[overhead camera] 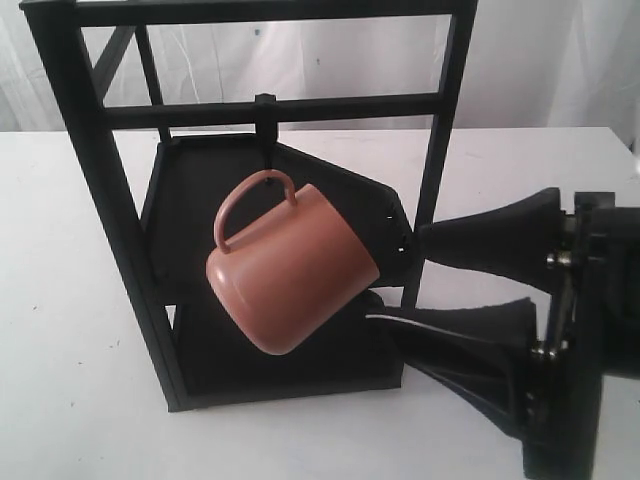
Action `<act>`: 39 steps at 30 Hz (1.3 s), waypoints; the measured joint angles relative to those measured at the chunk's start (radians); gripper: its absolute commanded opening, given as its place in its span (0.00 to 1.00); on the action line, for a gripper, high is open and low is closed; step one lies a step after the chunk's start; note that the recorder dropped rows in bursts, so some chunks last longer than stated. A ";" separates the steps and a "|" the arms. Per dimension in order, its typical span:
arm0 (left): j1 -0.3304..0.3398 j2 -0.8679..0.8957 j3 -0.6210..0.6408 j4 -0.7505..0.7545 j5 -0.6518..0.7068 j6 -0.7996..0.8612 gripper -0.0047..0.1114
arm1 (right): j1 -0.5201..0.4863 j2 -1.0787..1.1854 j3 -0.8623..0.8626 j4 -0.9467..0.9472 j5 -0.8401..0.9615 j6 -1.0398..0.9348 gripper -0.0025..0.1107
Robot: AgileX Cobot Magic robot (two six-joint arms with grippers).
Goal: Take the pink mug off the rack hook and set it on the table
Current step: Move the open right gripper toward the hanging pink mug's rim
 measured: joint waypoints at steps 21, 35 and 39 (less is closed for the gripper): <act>0.000 0.000 0.000 0.000 0.001 0.000 0.04 | 0.000 0.258 -0.060 0.120 0.050 -0.242 0.64; 0.000 0.000 0.000 0.000 0.001 0.000 0.04 | 0.000 0.309 -0.060 0.189 0.163 -0.315 0.64; 0.000 0.000 0.000 0.000 0.001 0.000 0.04 | 0.000 0.309 -0.060 0.197 0.207 -0.315 0.64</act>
